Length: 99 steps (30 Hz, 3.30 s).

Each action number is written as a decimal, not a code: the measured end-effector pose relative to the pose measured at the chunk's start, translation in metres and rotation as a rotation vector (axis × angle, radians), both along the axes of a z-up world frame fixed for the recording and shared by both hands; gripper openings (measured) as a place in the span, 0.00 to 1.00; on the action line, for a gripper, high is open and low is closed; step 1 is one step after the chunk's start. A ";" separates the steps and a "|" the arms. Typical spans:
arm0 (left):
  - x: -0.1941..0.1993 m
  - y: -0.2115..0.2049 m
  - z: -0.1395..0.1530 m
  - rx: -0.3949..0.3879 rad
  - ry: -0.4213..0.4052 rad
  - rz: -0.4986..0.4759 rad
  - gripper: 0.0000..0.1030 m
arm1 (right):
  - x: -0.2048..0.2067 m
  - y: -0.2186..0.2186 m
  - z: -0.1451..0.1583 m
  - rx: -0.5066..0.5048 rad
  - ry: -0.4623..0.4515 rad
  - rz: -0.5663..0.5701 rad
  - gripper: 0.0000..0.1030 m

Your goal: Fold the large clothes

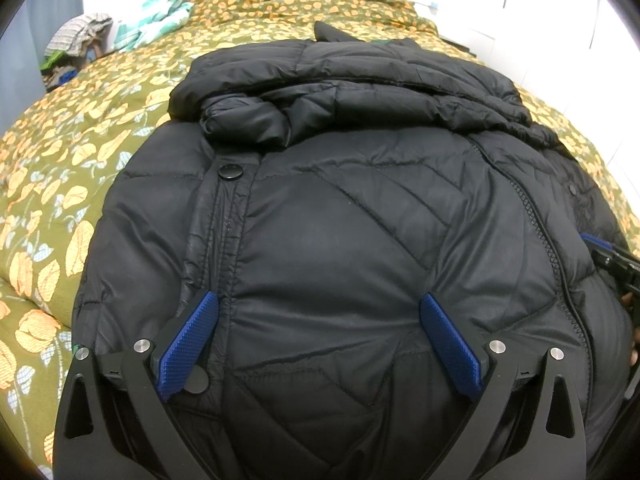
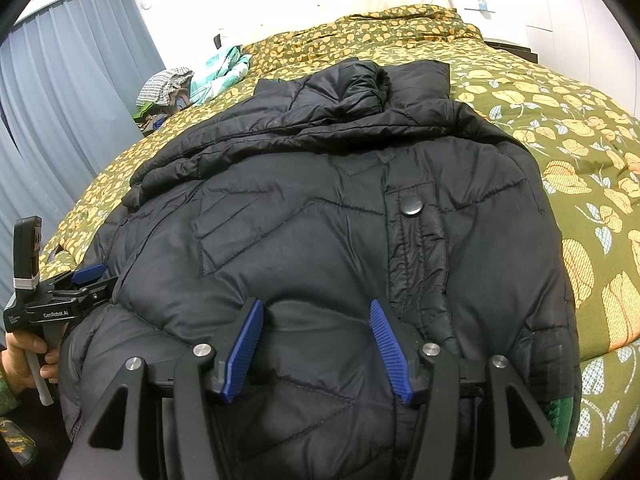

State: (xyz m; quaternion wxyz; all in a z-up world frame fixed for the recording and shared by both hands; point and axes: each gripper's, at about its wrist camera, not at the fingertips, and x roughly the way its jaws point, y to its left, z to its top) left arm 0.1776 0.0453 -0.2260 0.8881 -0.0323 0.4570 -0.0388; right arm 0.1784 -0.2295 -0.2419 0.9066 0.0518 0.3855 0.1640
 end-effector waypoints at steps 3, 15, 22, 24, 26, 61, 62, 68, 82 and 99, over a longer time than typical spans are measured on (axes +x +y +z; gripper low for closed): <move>0.000 0.000 0.000 0.000 0.000 0.000 0.98 | 0.000 0.000 0.000 0.000 0.000 0.000 0.56; 0.000 0.000 0.000 0.001 0.000 0.000 0.98 | 0.000 0.001 0.000 -0.001 -0.001 0.000 0.56; 0.000 0.000 0.000 0.001 0.000 0.000 0.98 | -0.001 0.001 0.000 -0.001 -0.001 0.000 0.56; 0.000 0.000 0.000 0.001 0.000 -0.001 0.98 | 0.000 0.001 0.000 -0.001 -0.001 0.001 0.56; 0.000 0.000 0.000 0.001 0.000 -0.001 0.98 | 0.000 0.001 0.000 -0.001 -0.001 0.000 0.56; 0.000 -0.001 0.000 0.003 0.000 -0.001 0.98 | 0.000 0.001 -0.001 -0.004 -0.003 0.001 0.56; 0.000 -0.001 0.000 0.003 0.000 -0.001 0.98 | -0.001 0.001 -0.001 -0.004 -0.003 0.001 0.56; 0.000 -0.001 0.000 0.003 0.000 -0.001 0.98 | -0.001 0.001 -0.001 -0.004 -0.003 0.001 0.56; -0.021 0.006 0.017 0.016 0.082 -0.039 0.98 | 0.002 0.006 0.005 -0.058 0.048 0.000 0.56; -0.093 0.106 0.035 -0.011 0.336 0.046 0.74 | -0.070 -0.064 0.060 -0.181 0.291 -0.015 0.59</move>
